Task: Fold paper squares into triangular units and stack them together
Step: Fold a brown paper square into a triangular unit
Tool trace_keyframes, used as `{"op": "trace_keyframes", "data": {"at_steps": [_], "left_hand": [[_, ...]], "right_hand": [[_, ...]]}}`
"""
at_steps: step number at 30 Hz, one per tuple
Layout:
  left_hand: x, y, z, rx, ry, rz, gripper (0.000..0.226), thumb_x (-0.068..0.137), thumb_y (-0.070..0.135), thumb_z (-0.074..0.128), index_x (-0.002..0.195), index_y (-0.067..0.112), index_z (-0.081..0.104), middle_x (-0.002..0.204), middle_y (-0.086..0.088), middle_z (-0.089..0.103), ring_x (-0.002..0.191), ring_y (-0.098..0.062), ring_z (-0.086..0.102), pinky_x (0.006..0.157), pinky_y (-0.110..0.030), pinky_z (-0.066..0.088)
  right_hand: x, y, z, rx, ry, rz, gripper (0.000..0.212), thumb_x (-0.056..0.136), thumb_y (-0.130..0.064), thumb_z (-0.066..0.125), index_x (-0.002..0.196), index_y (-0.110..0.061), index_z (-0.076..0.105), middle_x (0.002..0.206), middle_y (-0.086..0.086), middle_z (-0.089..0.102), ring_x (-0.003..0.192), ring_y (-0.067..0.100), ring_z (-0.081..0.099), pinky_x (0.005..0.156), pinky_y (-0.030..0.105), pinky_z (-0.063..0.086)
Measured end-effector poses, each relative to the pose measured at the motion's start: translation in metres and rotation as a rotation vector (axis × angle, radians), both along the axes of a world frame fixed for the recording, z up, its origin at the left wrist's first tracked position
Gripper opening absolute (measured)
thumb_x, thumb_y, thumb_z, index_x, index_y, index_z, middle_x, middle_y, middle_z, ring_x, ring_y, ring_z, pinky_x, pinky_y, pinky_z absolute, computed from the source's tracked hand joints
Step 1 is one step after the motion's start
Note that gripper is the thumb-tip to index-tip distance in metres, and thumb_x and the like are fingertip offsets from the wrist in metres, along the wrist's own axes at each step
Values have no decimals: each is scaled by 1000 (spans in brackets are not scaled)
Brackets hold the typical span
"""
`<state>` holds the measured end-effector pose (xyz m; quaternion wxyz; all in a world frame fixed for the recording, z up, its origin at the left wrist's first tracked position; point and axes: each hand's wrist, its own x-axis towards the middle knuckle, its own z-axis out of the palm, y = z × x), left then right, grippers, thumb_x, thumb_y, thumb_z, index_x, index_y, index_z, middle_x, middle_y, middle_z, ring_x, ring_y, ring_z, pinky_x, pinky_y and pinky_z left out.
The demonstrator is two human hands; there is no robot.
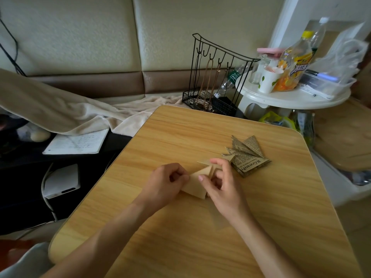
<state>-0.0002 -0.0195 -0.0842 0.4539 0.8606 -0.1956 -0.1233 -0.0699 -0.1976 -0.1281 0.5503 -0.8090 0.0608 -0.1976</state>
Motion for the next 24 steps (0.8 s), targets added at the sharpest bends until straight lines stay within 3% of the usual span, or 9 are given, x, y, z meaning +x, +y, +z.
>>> {"op": "trace_keyframes", "data": {"at_steps": [4,7,12,15,18,22,24], "left_hand": [[4,2,0,-79,115,19,14,95,26,64,85,25,73,70,6,68,57,-2,52,51,-18,40],[3,2,1,-53,115,-16,14,93,26,64,84,27,74,66,13,66,56,0,51,51,-16,39],[5,2,6,-155,151,-89,12,95,33,68,103,31,77,93,12,76,83,1,68,70,-17,51],[0,0,6,-200,154,-167,8,96,29,70,96,26,78,88,3,76,76,-3,66,67,-20,50],[2,-2,0,-202,161,-37,9,96,21,68,88,21,74,83,-5,71,71,-9,60,65,-31,50],[6,-1,-3,-308,344,156,12,98,15,63,87,17,69,70,5,65,65,-9,58,57,-24,50],[6,-2,-4,-390,449,198,10,98,14,63,91,15,69,76,0,69,70,-13,63,62,-26,56]], "right_hand": [[1,0,-3,-4,0,50,73,93,-18,76,150,-25,31,76,-1,67,66,18,62,68,40,53],[2,0,-4,-40,-20,91,71,93,-13,73,149,-30,31,71,-3,60,61,16,55,62,35,49],[-1,-2,-3,-95,52,201,73,89,-26,68,148,-43,29,69,-3,58,60,12,51,59,35,44],[-1,-3,-2,-108,63,216,76,89,-25,69,150,-44,28,70,-5,60,61,11,53,59,33,44],[-1,-3,-4,-104,51,188,74,89,-28,68,151,-39,28,76,-6,60,66,11,54,64,32,47],[1,-2,-5,-74,33,146,69,89,-30,68,149,-33,34,83,-5,65,69,12,56,69,32,50],[1,-1,-5,-50,25,126,64,91,-25,71,146,-31,38,83,-4,66,69,11,56,70,28,49]]}}
